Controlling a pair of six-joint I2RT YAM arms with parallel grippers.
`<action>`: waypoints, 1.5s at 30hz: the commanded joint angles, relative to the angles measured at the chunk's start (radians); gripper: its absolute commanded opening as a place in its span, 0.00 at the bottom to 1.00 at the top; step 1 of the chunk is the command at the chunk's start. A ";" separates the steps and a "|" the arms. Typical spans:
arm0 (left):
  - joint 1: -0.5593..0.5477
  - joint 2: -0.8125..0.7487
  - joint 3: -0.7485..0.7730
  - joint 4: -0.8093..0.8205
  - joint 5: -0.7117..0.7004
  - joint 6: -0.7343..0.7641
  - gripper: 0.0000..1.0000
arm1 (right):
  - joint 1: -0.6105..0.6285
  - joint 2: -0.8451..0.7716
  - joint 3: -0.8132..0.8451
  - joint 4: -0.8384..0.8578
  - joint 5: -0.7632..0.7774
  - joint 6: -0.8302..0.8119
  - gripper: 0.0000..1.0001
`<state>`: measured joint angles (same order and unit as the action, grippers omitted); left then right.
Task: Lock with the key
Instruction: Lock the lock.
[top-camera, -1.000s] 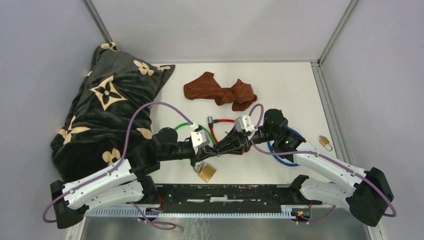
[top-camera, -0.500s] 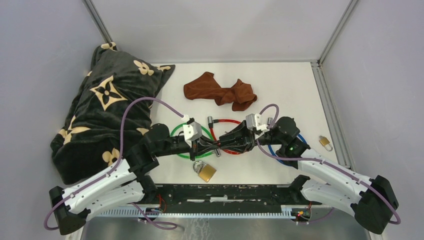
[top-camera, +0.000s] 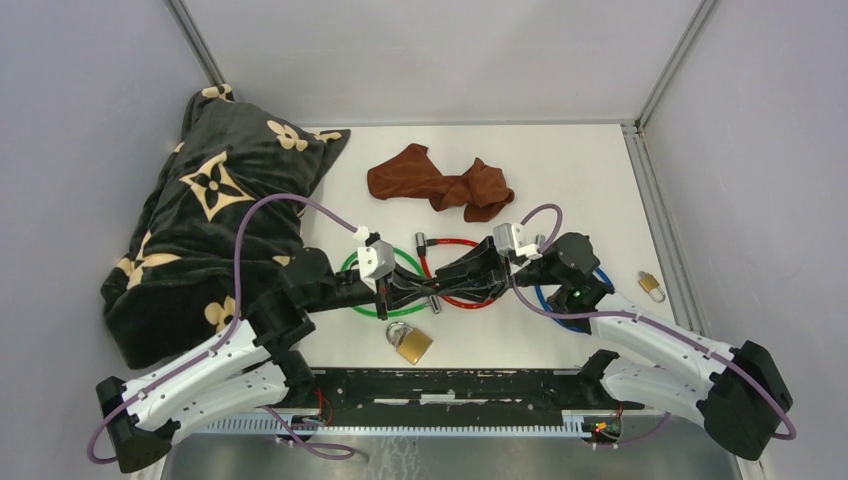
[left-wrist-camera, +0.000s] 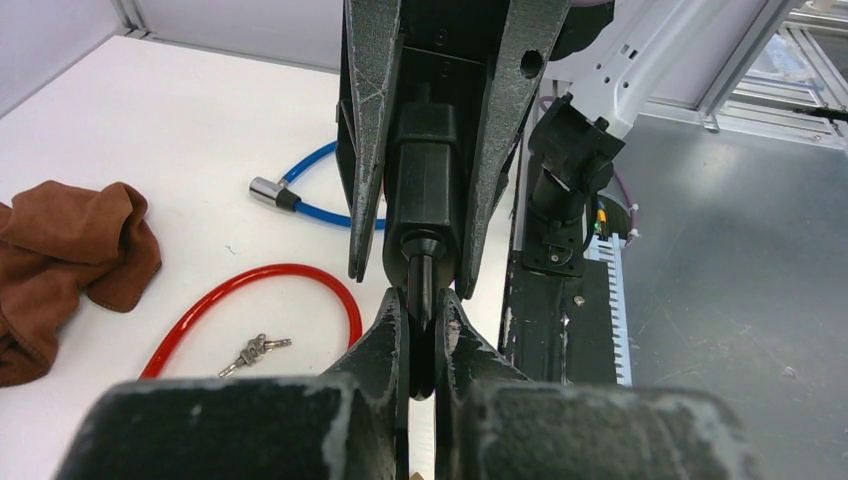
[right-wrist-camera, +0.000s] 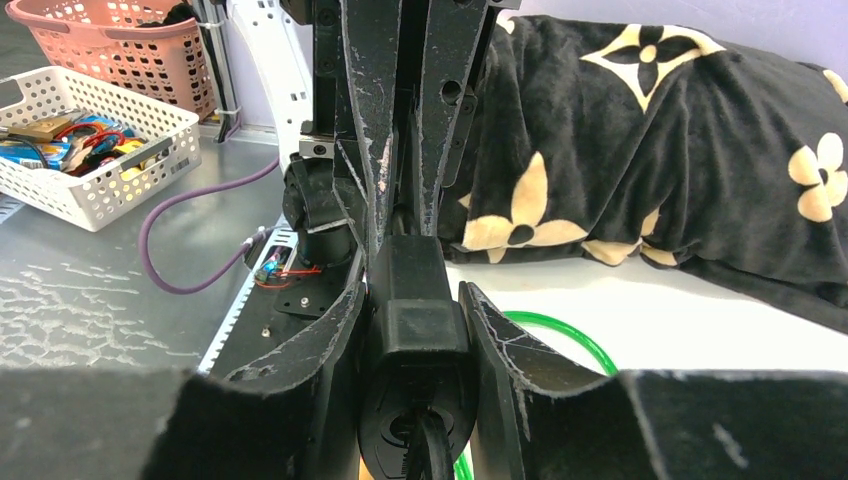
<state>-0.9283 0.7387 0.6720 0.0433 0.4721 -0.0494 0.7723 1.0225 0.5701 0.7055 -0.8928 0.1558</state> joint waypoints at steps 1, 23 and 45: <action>-0.071 0.100 0.081 0.259 0.059 -0.126 0.02 | 0.118 0.100 0.061 -0.026 0.071 -0.098 0.00; -0.129 0.205 0.209 0.174 0.029 -0.019 0.02 | 0.212 0.177 0.162 -0.200 0.252 -0.241 0.00; 0.026 -0.063 -0.013 0.153 0.039 -0.003 0.02 | -0.050 -0.225 0.000 -0.198 0.229 -0.110 0.00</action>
<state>-0.9264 0.7479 0.6613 -0.0067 0.4732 0.0116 0.7700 0.8650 0.5529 0.4625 -0.7910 0.0669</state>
